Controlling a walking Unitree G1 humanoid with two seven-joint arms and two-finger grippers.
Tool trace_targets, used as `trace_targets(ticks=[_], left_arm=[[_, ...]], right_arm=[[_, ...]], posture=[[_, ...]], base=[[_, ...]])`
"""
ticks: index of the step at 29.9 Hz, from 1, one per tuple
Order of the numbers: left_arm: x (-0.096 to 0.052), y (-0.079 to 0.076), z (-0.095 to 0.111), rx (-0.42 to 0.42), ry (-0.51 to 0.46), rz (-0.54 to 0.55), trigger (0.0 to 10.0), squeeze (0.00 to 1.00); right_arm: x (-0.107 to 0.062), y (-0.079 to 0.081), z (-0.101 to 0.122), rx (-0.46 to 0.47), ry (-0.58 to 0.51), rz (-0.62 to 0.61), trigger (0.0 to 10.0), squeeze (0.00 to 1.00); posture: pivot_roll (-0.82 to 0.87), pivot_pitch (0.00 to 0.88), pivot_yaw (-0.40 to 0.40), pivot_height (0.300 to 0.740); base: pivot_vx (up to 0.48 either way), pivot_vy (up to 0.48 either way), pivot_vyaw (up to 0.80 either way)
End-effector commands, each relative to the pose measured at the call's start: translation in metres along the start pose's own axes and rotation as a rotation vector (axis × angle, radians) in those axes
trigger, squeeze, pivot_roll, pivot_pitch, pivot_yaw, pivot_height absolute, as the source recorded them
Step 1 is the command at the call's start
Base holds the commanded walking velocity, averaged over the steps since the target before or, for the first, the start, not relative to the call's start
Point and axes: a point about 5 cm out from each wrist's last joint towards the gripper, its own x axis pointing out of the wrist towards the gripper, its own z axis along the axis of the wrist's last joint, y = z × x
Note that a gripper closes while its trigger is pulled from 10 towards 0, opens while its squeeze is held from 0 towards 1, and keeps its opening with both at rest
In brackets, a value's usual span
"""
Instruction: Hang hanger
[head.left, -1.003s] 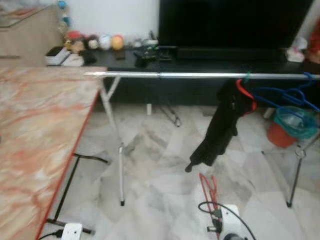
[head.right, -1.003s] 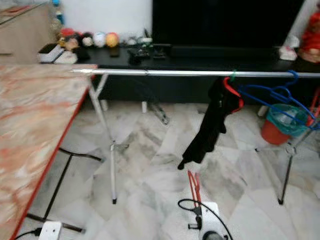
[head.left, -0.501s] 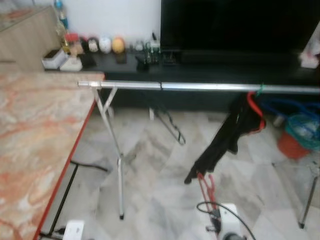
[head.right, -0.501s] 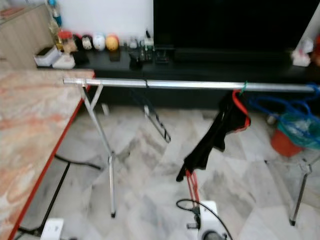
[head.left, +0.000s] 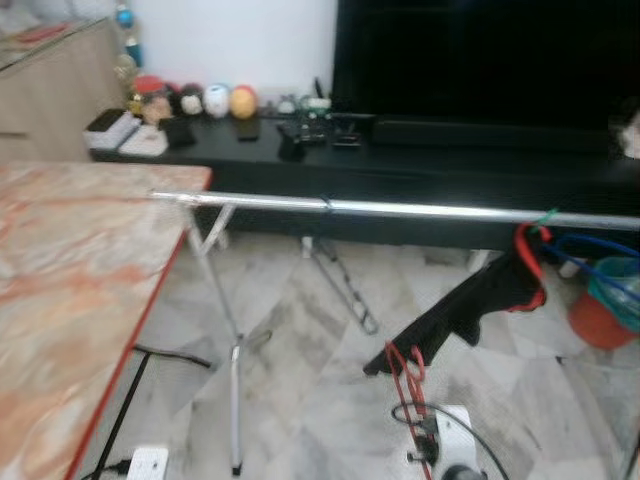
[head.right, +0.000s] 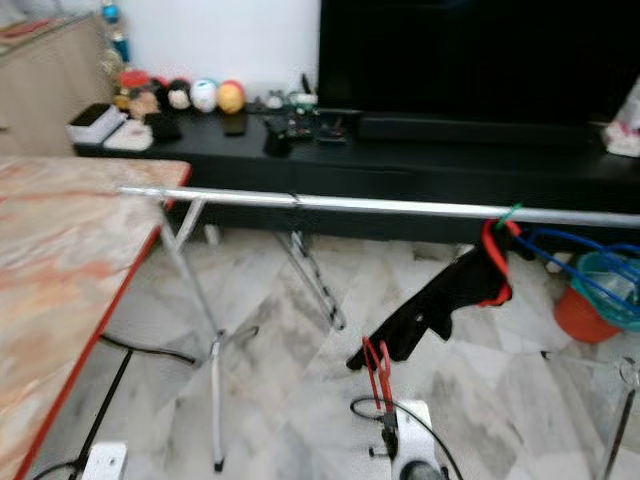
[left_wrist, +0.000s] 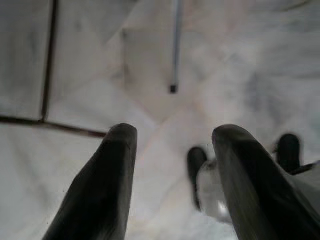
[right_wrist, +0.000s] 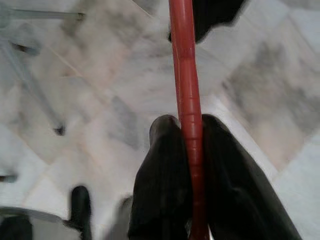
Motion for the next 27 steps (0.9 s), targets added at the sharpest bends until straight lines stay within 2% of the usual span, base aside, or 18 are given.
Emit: trace_targets(ticks=[1, 5, 21, 27], left_arm=[[-0.003, 0.01, -0.004, 0.014, 0.015, 0.02, 10.0, 0.0], [-0.002, 0.008, -0.004, 0.026, 0.017, 0.02, 10.0, 0.0], [-0.002, 0.006, -0.005, 0.036, 0.022, 0.009, 10.0, 0.0], [-0.002, 0.006, -0.004, 0.043, 0.016, 0.006, 10.0, 0.0]], right_arm=[[0.003, 0.005, 0.008, 0.006, -0.027, 0.008, 10.0, 0.0], [0.002, -0.001, 0.01, 0.01, -0.021, -0.01, 10.0, 0.0], [0.004, -0.004, 0.019, 0.017, -0.048, -0.003, 10.0, 0.0], [0.004, -0.003, 0.025, 0.019, -0.087, 0.036, 10.0, 0.0]], posture=[[0.0, 0.0, -0.008, 0.74], [0.0, 0.0, -0.008, 0.74], [0.0, 0.0, -0.006, 0.74], [0.0, 0.0, -0.007, 0.74]], base=[[0.0, 0.0, 0.0], [0.0, 0.0, 0.0], [0.0, 0.0, 0.0], [0.0, 0.0, 0.0]])
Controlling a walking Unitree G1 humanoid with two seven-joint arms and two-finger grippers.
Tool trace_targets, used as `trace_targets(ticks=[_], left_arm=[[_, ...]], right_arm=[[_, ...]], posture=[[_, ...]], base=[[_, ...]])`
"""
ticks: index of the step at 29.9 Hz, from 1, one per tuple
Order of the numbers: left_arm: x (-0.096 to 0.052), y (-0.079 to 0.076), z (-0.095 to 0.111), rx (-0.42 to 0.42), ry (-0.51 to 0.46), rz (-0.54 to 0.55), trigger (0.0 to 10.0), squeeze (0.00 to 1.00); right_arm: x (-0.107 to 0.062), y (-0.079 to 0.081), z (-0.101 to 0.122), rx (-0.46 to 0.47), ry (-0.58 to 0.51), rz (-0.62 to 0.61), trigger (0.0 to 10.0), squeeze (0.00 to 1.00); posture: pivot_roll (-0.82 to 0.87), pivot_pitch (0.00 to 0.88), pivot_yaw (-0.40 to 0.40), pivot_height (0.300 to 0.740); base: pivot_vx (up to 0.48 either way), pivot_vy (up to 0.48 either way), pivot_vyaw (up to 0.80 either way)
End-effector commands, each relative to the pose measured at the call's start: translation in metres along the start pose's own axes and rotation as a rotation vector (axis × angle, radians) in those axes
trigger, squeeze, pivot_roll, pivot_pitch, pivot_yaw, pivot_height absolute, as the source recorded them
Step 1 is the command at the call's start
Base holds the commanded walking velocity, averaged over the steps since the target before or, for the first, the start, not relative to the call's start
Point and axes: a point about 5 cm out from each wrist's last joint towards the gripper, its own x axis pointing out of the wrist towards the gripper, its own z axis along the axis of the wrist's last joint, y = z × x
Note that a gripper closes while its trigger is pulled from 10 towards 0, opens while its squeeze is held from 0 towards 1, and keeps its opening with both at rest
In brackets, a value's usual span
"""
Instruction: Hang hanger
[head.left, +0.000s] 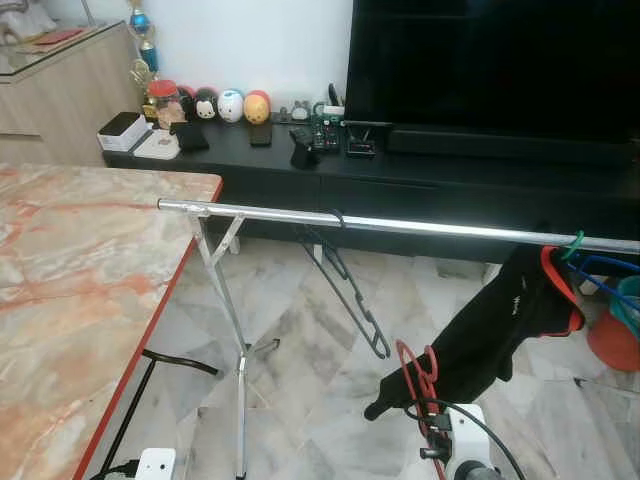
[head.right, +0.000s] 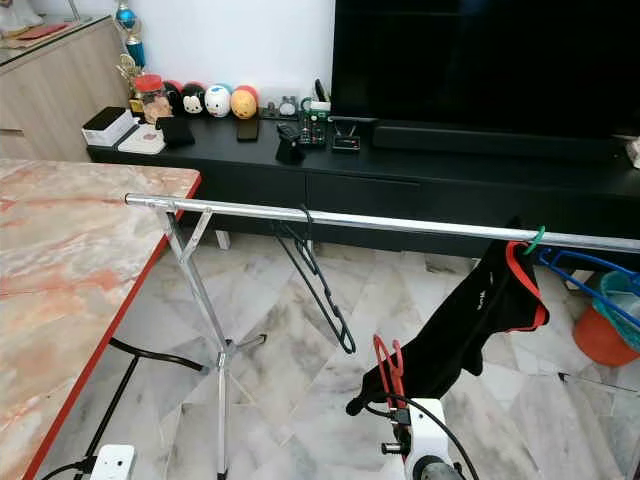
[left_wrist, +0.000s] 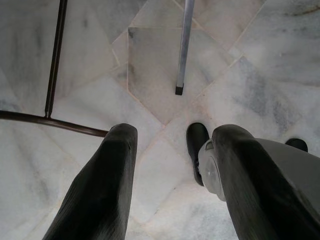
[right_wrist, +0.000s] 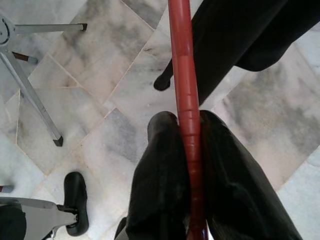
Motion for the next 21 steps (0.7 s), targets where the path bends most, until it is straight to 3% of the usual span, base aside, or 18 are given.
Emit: trace_targets(ticks=[1, 5, 10, 13, 21], left_arm=[[0.0, -0.002, -0.002, 0.028, 0.009, -0.013, 10.0, 0.0], [0.0, -0.002, -0.002, 0.03, 0.01, -0.016, 10.0, 0.0], [0.0, -0.002, -0.002, 0.035, 0.009, -0.019, 10.0, 0.0], [0.0, -0.004, -0.002, 0.043, 0.009, -0.024, 10.0, 0.0], [0.0, -0.006, -0.001, 0.056, 0.006, -0.035, 10.0, 0.0]], right_arm=[[0.001, 0.0, 0.008, -0.004, -0.033, 0.011, 10.0, 0.0], [0.002, 0.002, 0.007, -0.048, -0.018, 0.035, 10.0, 0.0], [0.003, 0.003, 0.012, 0.011, -0.039, 0.042, 10.0, 0.0], [0.006, 0.014, 0.019, 0.018, -0.041, 0.133, 10.0, 0.0], [0.011, 0.011, 0.047, 0.02, -0.14, 0.037, 10.0, 0.0]], posture=[[0.0, 0.0, -0.006, 0.74], [0.0, 0.0, -0.005, 0.74], [0.0, 0.0, -0.003, 0.74], [0.0, 0.0, -0.002, 0.74], [0.0, 0.0, 0.001, 0.74]], base=[[0.0, 0.0, 0.0], [0.0, 0.0, 0.0], [0.0, 0.0, 0.0], [0.0, 0.0, 0.0], [0.0, 0.0, 0.0]])
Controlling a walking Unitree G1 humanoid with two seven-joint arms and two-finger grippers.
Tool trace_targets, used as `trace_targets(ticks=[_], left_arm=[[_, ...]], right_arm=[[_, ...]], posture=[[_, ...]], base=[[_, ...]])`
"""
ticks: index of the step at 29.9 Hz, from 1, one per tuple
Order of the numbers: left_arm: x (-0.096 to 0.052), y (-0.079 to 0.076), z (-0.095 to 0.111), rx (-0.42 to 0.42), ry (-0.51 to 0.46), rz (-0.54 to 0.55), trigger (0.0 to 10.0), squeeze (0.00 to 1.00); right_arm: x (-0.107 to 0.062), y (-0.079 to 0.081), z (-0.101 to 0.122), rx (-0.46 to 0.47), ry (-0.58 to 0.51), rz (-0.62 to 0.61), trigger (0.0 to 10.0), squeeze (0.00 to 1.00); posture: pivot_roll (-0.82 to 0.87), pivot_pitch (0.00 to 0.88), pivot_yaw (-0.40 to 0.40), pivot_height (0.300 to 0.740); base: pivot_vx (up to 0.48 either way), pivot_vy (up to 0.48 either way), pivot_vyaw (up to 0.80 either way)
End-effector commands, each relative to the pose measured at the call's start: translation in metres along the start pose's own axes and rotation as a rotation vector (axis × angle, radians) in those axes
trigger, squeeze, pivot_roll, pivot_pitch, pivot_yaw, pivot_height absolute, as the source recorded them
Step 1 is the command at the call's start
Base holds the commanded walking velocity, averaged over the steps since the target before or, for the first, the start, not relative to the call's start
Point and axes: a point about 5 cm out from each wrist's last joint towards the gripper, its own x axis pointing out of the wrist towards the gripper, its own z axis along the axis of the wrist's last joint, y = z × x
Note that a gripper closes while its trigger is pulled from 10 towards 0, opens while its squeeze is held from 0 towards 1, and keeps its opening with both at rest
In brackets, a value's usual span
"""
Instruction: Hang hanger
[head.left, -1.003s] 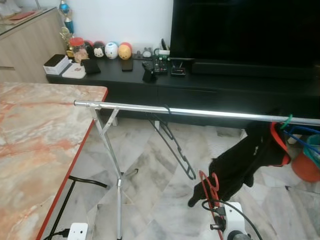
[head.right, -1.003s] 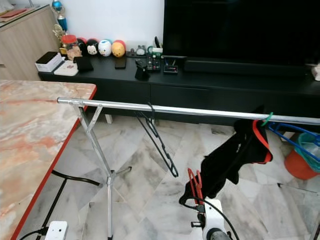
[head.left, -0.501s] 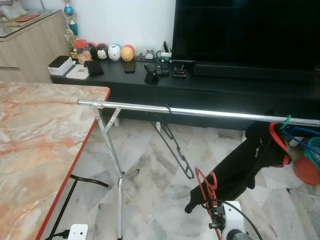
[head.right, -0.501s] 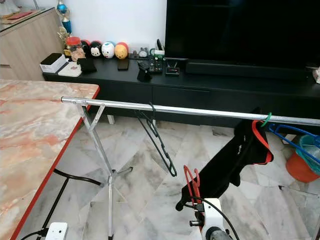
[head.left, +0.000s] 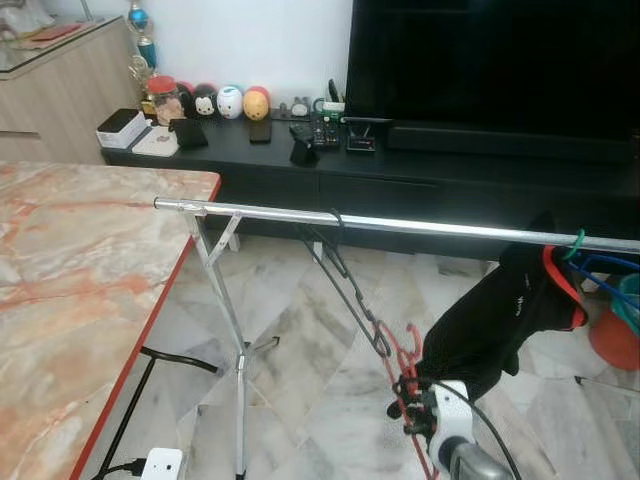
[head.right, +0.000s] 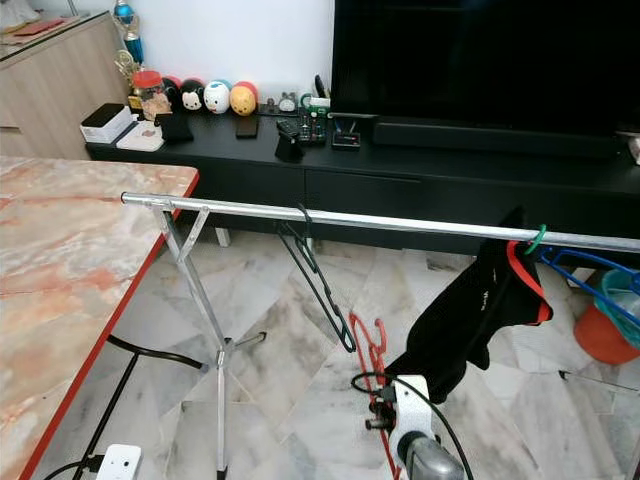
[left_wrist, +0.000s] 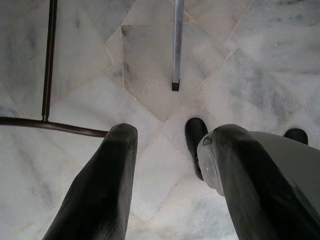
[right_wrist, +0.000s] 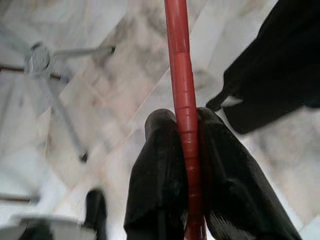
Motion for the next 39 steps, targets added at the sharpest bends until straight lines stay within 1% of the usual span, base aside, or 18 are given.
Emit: trace_targets(ticks=[1, 3, 6, 8, 10, 11, 12, 13, 14, 16, 21, 22, 23, 24, 29, 32, 35, 39], left_arm=[[0.0, -0.001, -0.001, 0.008, 0.0, -0.008, 10.0, 0.0], [0.0, -0.001, -0.001, 0.009, 0.0, -0.008, 10.0, 0.0], [0.0, -0.001, -0.001, 0.008, 0.0, -0.005, 10.0, 0.0], [0.0, 0.0, -0.001, 0.008, -0.001, -0.005, 10.0, 0.0], [0.0, 0.0, -0.001, 0.01, 0.0, -0.005, 10.0, 0.0], [0.0, -0.001, -0.001, 0.01, 0.0, -0.006, 10.0, 0.0], [0.0, 0.0, -0.001, 0.012, -0.001, -0.006, 10.0, 0.0], [0.0, 0.0, -0.001, 0.012, -0.002, -0.004, 10.0, 0.0], [0.0, 0.0, -0.001, 0.012, -0.002, -0.004, 10.0, 0.0], [0.0, 0.001, 0.0, 0.017, -0.003, -0.003, 10.0, 0.0], [0.0, 0.001, 0.0, 0.021, -0.004, -0.004, 10.0, 0.0], [0.0, 0.001, 0.0, 0.024, -0.003, -0.004, 10.0, 0.0], [0.0, 0.001, 0.0, 0.024, -0.003, -0.004, 10.0, 0.0], [0.0, 0.001, 0.0, 0.026, -0.002, -0.005, 10.0, 0.0], [-0.001, 0.0, -0.001, 0.032, 0.0, -0.01, 10.0, 0.0], [-0.001, -0.002, -0.002, 0.036, 0.002, -0.016, 10.0, 0.0], [-0.001, -0.002, -0.002, 0.039, 0.002, -0.018, 10.0, 0.0], [-0.001, -0.003, -0.003, 0.045, 0.004, -0.02, 10.0, 0.0]], right_arm=[[0.001, -0.003, 0.009, 0.004, -0.055, -0.044, 10.0, 0.0], [0.001, -0.003, 0.008, 0.002, -0.058, -0.048, 10.0, 0.0], [0.002, -0.009, 0.022, 0.043, -0.12, -0.107, 10.0, 0.0], [0.003, -0.011, 0.029, 0.036, -0.144, -0.109, 10.0, 0.0], [0.005, -0.008, 0.045, 0.0, -0.195, -0.078, 10.0, 0.0], [0.006, -0.007, 0.047, -0.007, -0.202, -0.073, 10.0, 0.0], [0.006, -0.007, 0.052, -0.006, -0.221, -0.072, 10.0, 0.0], [0.007, -0.007, 0.063, 0.005, -0.26, -0.079, 10.0, 0.0], [0.007, -0.007, 0.063, 0.005, -0.26, -0.079, 10.0, 0.0], [0.009, -0.002, 0.081, -0.015, -0.319, -0.06, 10.0, 0.0], [0.01, 0.001, 0.095, -0.016, -0.361, -0.056, 10.0, 0.0], [0.01, 0.002, 0.101, -0.016, -0.383, -0.058, 10.0, 0.0], [0.01, 0.002, 0.101, -0.016, -0.383, -0.058, 10.0, 0.0], [0.01, 0.004, 0.108, -0.018, -0.411, -0.06, 10.0, 0.0], [0.01, 0.005, 0.118, -0.027, -0.456, -0.087, 10.0, 0.0], [0.009, 0.005, 0.115, -0.019, -0.457, -0.111, 10.0, 0.0], [0.009, 0.008, 0.113, -0.014, -0.468, -0.105, 10.0, 0.0], [0.008, 0.007, 0.12, -0.007, -0.493, -0.113, 10.0, 0.0]], posture=[[0.0, 0.0, 0.0, 0.74], [0.0, 0.0, 0.0, 0.74], [0.0, 0.0, -0.001, 0.74], [0.0, 0.0, 0.0, 0.74], [0.0, 0.0, 0.0, 0.74], [0.0, 0.0, 0.0, 0.74], [0.0, 0.0, 0.0, 0.74], [0.0, 0.0, 0.0, 0.74], [0.0, 0.0, 0.0, 0.74], [0.0, 0.0, 0.002, 0.74], [0.0, 0.0, 0.002, 0.74], [0.0, 0.0, 0.002, 0.74], [0.0, 0.0, 0.002, 0.74], [0.0, 0.0, 0.003, 0.74], [0.0, 0.0, 0.003, 0.74], [0.0, 0.0, -0.001, 0.74], [0.01, 0.0, 0.0, 0.74], [0.0, 0.0, 0.001, 0.74]], base=[[0.0, 0.0, 0.0], [0.0, 0.0, 0.0], [0.0, 0.0, 0.0], [0.0, 0.0, 0.0], [0.0, 0.0, 0.0], [0.0, 0.0, 0.0], [0.0, 0.0, 0.0], [0.0, 0.0, 0.0], [0.0, 0.0, 0.0], [0.0, 0.0, 0.0], [0.0, 0.0, 0.0], [0.0, 0.0, 0.0], [0.0, 0.0, 0.0], [0.0, 0.0, 0.0], [0.0, 0.0, 0.0], [0.0, 0.0, 0.0], [0.0, 0.0, 0.0], [0.0, 0.0, 0.0]])
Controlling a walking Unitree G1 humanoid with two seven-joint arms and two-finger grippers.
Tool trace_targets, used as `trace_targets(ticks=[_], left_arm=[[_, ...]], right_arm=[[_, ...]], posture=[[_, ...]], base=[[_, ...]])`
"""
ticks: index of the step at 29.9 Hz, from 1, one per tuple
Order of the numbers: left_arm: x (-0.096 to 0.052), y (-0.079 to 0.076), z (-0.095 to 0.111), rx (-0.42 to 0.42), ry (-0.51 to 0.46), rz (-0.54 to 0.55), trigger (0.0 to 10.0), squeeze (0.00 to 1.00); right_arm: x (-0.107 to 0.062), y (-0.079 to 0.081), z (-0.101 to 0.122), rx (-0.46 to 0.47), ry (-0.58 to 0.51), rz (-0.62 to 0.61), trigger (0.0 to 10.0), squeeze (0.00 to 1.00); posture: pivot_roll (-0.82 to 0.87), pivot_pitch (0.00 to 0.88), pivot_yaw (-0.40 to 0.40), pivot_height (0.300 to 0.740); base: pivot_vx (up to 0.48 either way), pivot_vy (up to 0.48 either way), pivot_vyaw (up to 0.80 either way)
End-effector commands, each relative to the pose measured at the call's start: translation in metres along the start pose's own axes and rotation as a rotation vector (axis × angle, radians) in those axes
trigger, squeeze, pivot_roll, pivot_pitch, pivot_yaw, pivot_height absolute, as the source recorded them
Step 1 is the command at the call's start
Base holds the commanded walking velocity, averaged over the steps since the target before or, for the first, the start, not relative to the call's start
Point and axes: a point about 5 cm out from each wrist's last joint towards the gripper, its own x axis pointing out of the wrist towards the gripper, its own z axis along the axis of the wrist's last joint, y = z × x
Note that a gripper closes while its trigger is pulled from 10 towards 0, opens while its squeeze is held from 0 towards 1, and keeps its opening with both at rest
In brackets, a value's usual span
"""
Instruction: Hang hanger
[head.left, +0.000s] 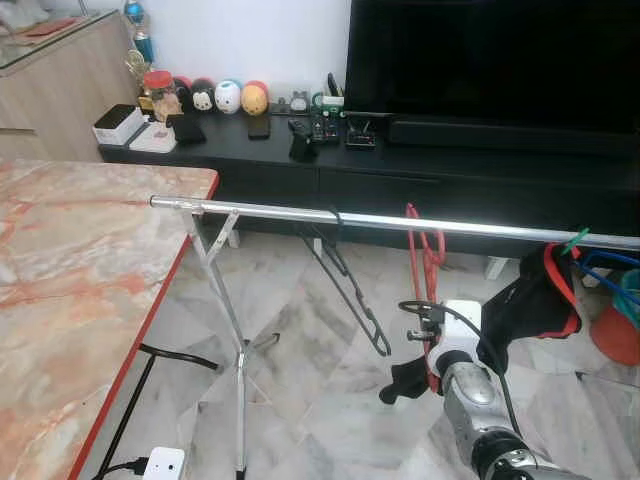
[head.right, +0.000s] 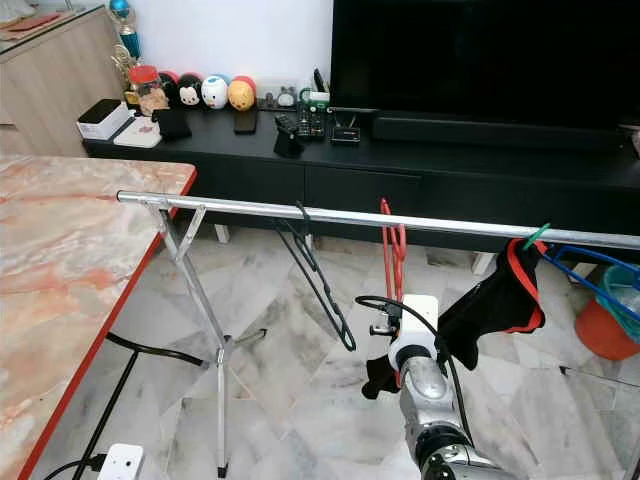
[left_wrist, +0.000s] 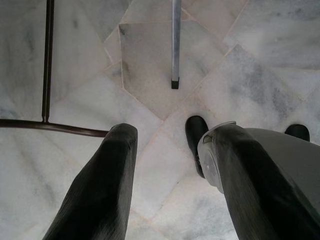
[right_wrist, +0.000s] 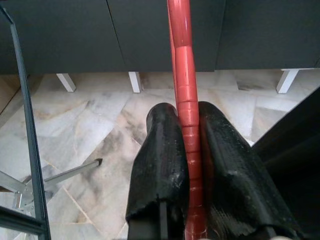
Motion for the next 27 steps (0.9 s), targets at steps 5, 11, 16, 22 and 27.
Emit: trace_targets(ticks=[5, 11, 16, 22, 27], left_arm=[[-0.001, -0.002, -0.003, 0.029, 0.007, -0.011, 10.0, 0.0], [-0.001, -0.002, -0.003, 0.028, 0.007, -0.013, 10.0, 0.0], [-0.001, -0.003, -0.004, 0.03, 0.011, -0.016, 10.0, 0.0], [-0.001, -0.002, -0.004, 0.029, 0.012, -0.017, 10.0, 0.0], [-0.001, -0.003, -0.004, 0.032, 0.013, -0.021, 10.0, 0.0]], right_arm=[[0.012, -0.001, 0.03, 0.002, -0.101, -0.003, 10.0, 0.0], [0.019, 0.001, 0.048, -0.003, -0.129, 0.013, 10.0, 0.0], [0.026, 0.002, 0.055, -0.024, -0.076, 0.017, 10.0, 0.0], [0.031, 0.006, 0.065, -0.001, -0.053, 0.029, 10.0, 0.0], [0.033, 0.006, 0.061, -0.006, 0.015, 0.014, 10.0, 0.0]], posture=[[0.01, 0.0, -0.001, 0.74], [0.01, 0.0, -0.005, 0.74], [0.01, 0.0, -0.004, 0.74], [0.01, 0.0, -0.006, 0.74], [0.01, 0.0, -0.006, 0.74]], base=[[0.0, 0.0, 0.0], [0.0, 0.0, 0.0], [0.0, 0.0, 0.0], [0.0, 0.0, 0.0], [0.0, 0.0, 0.0]])
